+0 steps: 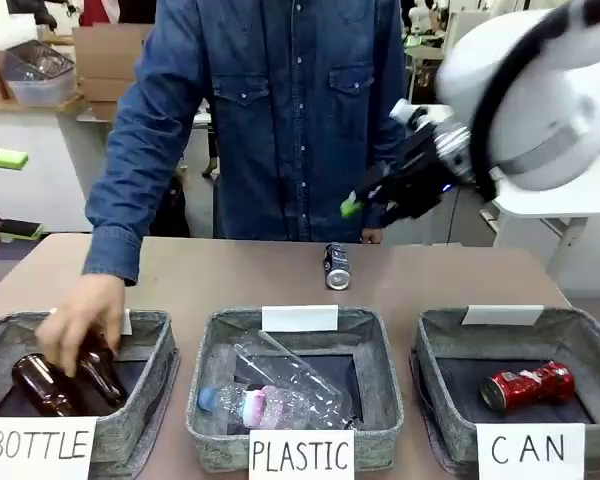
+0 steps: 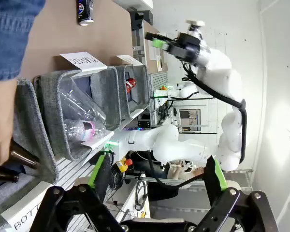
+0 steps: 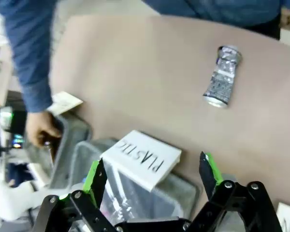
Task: Sort the can waste into the basket.
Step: Pick up the can waste from the table and place it in the right Fabric basket.
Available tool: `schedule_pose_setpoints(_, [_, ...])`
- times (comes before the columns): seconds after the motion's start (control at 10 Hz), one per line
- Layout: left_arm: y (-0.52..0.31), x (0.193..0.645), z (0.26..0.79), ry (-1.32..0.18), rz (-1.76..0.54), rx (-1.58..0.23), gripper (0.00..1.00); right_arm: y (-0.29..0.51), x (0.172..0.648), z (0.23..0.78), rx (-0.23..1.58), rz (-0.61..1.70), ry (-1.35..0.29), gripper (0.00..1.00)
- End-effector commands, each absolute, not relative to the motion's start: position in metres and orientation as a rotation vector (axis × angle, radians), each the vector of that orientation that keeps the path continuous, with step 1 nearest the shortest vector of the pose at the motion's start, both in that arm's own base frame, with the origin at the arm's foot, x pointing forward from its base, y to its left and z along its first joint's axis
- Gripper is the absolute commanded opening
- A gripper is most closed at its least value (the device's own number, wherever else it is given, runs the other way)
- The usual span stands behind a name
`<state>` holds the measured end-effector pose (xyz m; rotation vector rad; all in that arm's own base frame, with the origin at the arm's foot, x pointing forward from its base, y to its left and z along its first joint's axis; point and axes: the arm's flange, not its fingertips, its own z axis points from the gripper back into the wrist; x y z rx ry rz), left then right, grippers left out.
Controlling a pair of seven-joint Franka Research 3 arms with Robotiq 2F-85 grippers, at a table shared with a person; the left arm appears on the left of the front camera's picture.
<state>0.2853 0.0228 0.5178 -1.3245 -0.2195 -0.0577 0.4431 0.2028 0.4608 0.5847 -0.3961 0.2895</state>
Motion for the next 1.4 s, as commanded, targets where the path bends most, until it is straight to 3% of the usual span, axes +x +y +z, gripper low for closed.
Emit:
schedule_pose_setpoints(0.0, [0.023, 0.283, 0.518, -0.225, -0.075, -1.327, 1.0, 0.216, 0.486, 0.428, 0.507, 0.293, -0.332, 1.0])
schedule_pose_setpoints(0.1, [0.023, 0.283, 0.518, -0.225, -0.075, -1.327, 1.0, 0.192, 0.475, 0.444, 0.444, 0.308, -0.322, 1.0])
schedule_pose_setpoints(0.2, [0.023, 0.283, 0.518, -0.225, -0.075, -1.327, 1.0, 0.219, 0.462, 0.427, 0.539, 0.305, -0.359, 1.0])
schedule_pose_setpoints(0.3, [0.023, 0.283, 0.518, -0.225, -0.075, -1.327, 1.0, 0.216, 0.475, 0.409, 0.49, 0.316, -0.33, 1.0])
schedule_pose_setpoints(0.4, [0.023, 0.283, 0.518, -0.225, -0.075, -1.327, 1.0, 0.224, 0.482, 0.405, 0.268, 0.291, -0.355, 1.0])
schedule_pose_setpoints(0.5, [0.023, 0.283, 0.518, -0.225, -0.075, -1.327, 1.0, 0.238, 0.501, 0.388, 0.242, 0.273, -0.339, 1.0])
schedule_pose_setpoints(0.7, [0.023, 0.283, 0.518, -0.225, -0.075, -1.327, 1.0, 0.248, 0.53, 0.372, 0.222, 0.216, -0.375, 1.0])
schedule_pose_setpoints(1.0, [0.023, 0.283, 0.518, -0.225, -0.075, -1.327, 1.0, 0.266, 0.564, 0.336, 0.206, 0.214, -0.305, 1.0])
schedule_pose_setpoints(1.3, [0.023, 0.283, 0.518, -0.225, -0.075, -1.327, 1.0, 0.277, 0.574, 0.316, 0.216, 0.239, -0.259, 1.0])
